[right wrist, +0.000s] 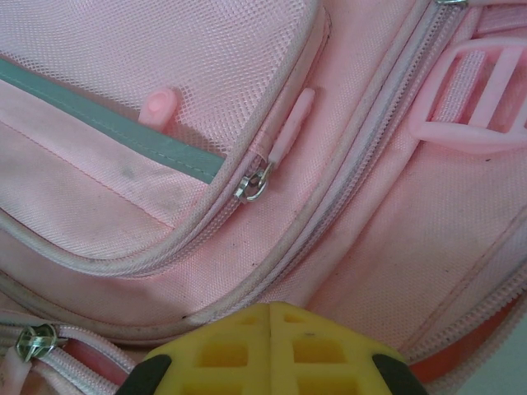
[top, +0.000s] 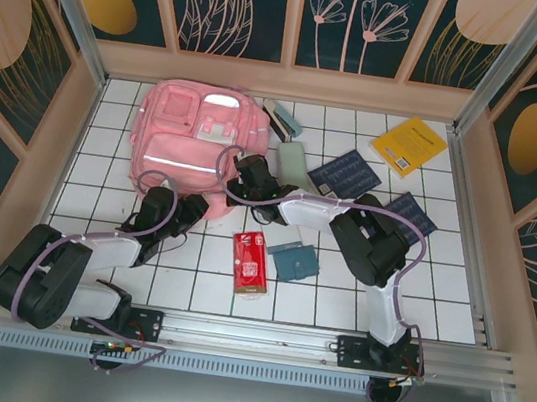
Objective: Pack books, pencil case, and school supplies into a backpack
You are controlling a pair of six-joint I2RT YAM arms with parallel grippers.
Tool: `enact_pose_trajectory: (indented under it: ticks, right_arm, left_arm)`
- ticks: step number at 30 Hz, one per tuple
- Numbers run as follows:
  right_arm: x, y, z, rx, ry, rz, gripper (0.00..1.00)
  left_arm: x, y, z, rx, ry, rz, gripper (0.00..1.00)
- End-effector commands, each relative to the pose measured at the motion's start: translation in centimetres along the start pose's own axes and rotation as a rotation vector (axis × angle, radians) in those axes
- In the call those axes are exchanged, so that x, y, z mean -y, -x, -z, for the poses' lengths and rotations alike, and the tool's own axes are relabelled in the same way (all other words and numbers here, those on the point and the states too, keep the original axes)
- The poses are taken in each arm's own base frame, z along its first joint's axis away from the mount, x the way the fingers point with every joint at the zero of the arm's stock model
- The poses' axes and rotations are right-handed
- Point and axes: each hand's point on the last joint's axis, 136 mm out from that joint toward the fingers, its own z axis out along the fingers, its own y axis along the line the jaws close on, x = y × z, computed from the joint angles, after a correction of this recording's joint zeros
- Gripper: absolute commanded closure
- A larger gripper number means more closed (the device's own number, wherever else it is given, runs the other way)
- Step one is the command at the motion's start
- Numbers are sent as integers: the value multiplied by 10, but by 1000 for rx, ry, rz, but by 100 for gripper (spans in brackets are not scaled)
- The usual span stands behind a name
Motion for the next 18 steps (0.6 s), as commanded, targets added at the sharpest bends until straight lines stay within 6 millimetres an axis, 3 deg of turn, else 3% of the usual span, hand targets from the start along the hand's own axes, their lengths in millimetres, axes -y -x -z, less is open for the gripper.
enact_pose_trajectory:
  ticks: [1,6,8,15,18]
  right_arm:
    - [-5,-21,-9,-50,3,5,97]
    - [-8,-22,-12,-52,6,7,97]
    - [-9,-22,-13,-53,7,6,97]
    - [-10,-25,-13,-61,7,10,97]
    - [-9,-26,-13,-61,7,10,97]
  left_arm:
    - [14,10,2,26,-24,-46,67]
    - [13,9,-1,16,-18,-55,71]
    - [12,8,-3,9,-17,-54,82]
    - [12,12,-9,16,-10,-53,74]
    - [12,14,-12,15,-2,-49,76]
